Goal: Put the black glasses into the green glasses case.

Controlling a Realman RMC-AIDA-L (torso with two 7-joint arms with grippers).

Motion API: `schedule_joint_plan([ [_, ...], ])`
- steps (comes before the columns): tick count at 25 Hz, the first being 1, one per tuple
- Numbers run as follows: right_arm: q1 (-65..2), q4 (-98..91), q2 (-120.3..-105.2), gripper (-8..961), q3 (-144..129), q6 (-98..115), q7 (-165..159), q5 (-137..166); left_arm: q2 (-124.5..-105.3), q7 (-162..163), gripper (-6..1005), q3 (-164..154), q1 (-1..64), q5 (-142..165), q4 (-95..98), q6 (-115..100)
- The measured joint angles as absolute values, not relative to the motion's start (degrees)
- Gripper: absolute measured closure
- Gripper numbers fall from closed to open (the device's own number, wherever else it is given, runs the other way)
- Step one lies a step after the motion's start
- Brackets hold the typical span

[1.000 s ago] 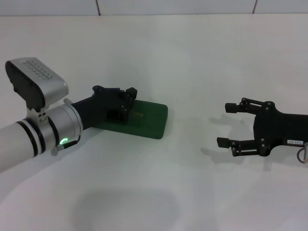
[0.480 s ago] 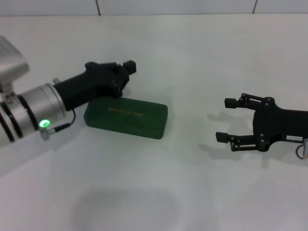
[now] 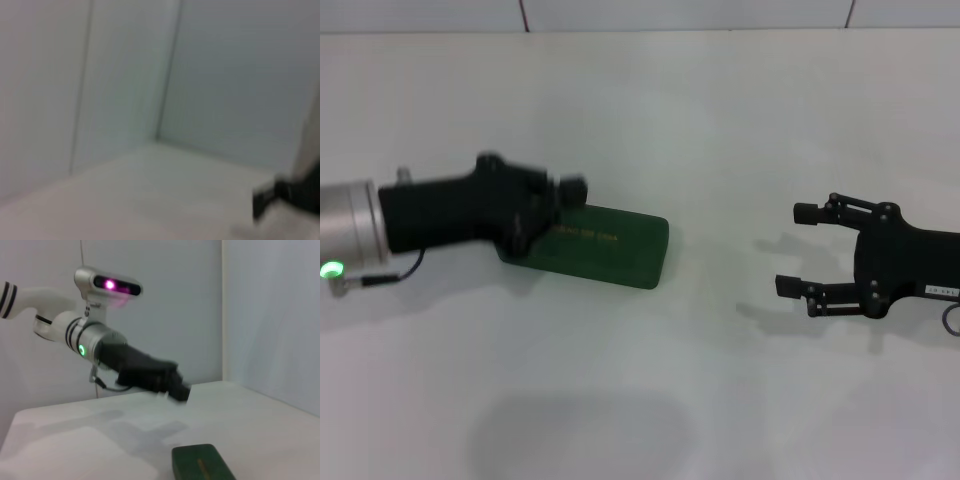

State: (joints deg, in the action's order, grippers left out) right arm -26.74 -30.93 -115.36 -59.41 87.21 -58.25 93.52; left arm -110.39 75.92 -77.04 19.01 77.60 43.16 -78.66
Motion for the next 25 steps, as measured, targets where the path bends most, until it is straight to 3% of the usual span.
schedule_joint_plan([
  [8,-25.05,-31.48,-115.20,64,-59.94,89.61,-56.30,94.72,-116.58,72.73,982,-67.15,9.61,90.36,51.85,-80.54],
  [10,-24.78,-31.57,-115.20,64,-59.97,89.74,-56.14,94.79,-118.20,71.62,795,-64.56,7.32,90.22,53.02,-81.06],
  [12,-24.61,-31.57,-115.21,64,-60.00,89.78,-56.12,94.85,-119.52,70.86,718,-61.46,5.07,90.13,54.03,-81.31],
  [16,-23.50,-31.34,-115.35,64,-60.03,89.82,-55.97,95.00,-119.67,71.84,564,-59.45,3.30,89.70,53.26,-81.70],
  [25,-22.95,-31.20,-115.38,64,-59.89,89.30,-55.89,95.02,-118.91,72.55,346,-57.22,1.27,92.24,51.81,-82.78],
])
